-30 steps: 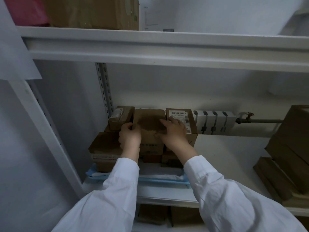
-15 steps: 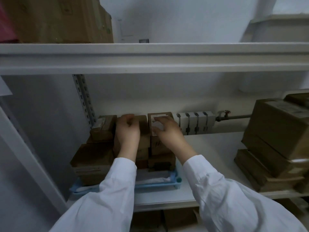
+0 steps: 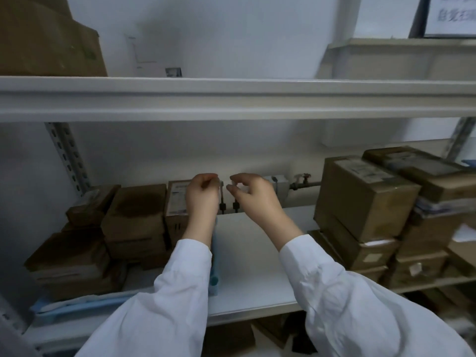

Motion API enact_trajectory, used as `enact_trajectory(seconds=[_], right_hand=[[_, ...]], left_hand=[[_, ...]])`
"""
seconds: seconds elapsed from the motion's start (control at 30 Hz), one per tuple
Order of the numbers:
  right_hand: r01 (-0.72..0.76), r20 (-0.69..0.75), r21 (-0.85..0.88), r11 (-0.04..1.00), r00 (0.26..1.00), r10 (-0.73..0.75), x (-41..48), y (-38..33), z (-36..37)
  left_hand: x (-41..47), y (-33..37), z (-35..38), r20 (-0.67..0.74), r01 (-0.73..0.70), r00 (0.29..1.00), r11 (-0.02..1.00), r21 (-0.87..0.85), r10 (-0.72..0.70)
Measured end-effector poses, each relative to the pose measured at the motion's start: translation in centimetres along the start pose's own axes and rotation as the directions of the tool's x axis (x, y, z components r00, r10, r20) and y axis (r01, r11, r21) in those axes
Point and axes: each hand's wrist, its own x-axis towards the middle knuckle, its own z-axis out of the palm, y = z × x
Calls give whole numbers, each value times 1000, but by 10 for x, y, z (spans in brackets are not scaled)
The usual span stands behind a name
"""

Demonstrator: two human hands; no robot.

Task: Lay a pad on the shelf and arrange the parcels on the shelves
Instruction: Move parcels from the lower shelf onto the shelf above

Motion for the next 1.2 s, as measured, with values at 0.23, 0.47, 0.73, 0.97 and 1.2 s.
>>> enact_trajectory(seconds=[0.23,0.47,0.73,0.97,1.2], right_hand=[[4,7,1,1000,1000,-4,-16,43,-77],[98,1,-89,991,995,-99,-43,74,-138],[-141,-253,-426,894,967,32,-61,129,-198],[-310,-217,-481,820,948,231,-57,159,-219],[-302,-222,-244,921,942,250,-50,165,-227]], left_hand=[[-57,13,73,21,44,999,993,-105,-42],[-101,19,123,33,106,994,961,-255,-101],[-140,12,197,275,416,895,879,-234,-351],[-150,30,243,414,503,808,857,-112,-420],[-147,29,260,500,579,725,813,-69,-474]])
